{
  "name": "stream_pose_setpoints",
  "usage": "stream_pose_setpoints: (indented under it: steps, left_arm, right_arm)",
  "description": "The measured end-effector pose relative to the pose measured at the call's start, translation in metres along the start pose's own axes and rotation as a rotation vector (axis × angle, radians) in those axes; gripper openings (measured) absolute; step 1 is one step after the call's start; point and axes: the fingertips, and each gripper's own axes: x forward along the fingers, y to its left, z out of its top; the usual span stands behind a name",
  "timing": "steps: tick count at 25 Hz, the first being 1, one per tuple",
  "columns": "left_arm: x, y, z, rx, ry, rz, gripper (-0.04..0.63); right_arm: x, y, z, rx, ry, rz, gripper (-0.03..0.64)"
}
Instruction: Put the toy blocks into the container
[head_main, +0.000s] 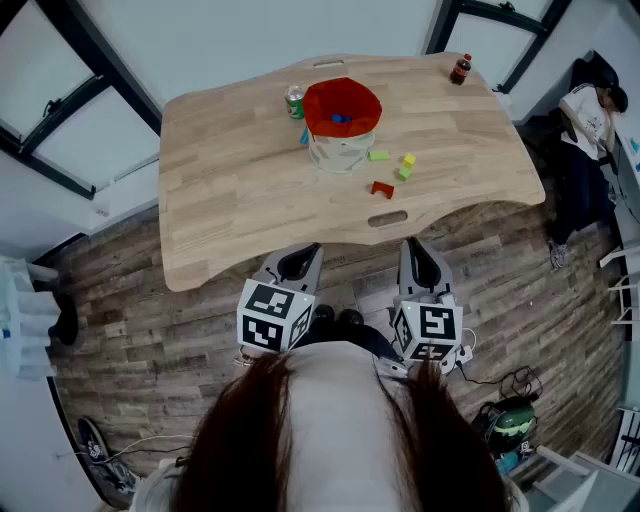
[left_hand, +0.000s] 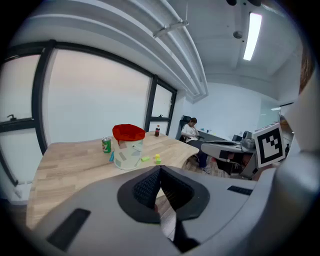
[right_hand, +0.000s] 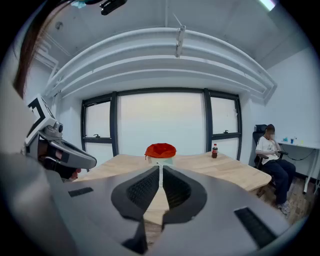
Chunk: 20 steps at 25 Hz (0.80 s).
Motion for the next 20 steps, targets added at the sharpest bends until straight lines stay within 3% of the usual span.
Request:
stream_pose_setpoints:
  steps: [13, 20]
  left_arm:
    - [0.001, 0.028, 0.007, 0.034, -0.004, -0.066, 0.009]
    - [0.006, 0.036, 0.008, 0.025, 0.006, -0.076, 0.009]
  right_arm:
    - [0.016, 0.009, 0.007, 0.016, -0.028, -0.099, 0.044]
    - [0.023, 0.007, 0.007, 0.020, -0.019, -0.104, 0.046]
